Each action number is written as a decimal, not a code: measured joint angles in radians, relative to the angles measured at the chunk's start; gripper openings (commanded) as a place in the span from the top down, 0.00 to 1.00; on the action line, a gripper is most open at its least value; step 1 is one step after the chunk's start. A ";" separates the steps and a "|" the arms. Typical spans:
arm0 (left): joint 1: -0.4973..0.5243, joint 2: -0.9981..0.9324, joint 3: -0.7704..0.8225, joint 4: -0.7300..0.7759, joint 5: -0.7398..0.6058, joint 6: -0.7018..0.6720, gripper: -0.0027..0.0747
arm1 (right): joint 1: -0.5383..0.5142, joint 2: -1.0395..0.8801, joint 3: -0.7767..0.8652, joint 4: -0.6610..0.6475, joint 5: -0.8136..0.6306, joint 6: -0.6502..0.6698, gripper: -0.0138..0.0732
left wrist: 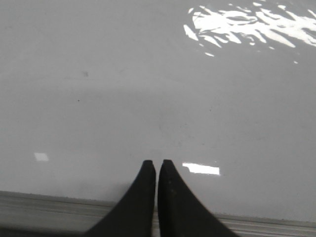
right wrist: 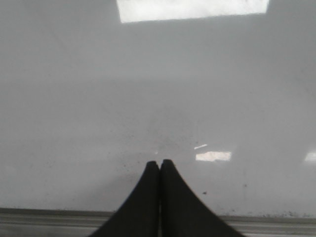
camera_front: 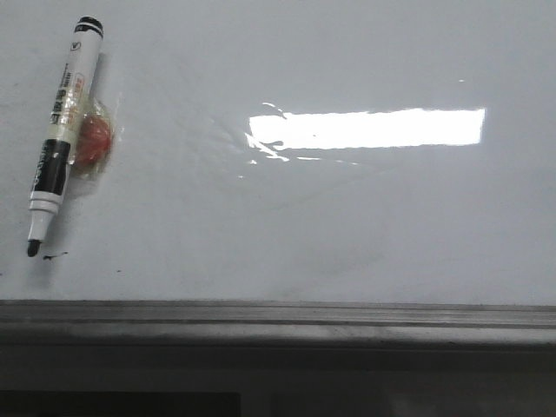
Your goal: Write number 6 on whiteboard
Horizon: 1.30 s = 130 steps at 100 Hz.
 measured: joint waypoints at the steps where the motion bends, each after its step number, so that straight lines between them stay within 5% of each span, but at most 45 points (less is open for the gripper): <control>1: 0.000 0.000 0.000 0.000 0.000 0.000 0.99 | 0.000 0.000 0.000 0.000 0.000 0.000 0.91; 130: -0.035 0.000 0.000 0.000 0.000 0.000 0.99 | 0.000 0.000 0.000 0.000 0.000 0.002 0.92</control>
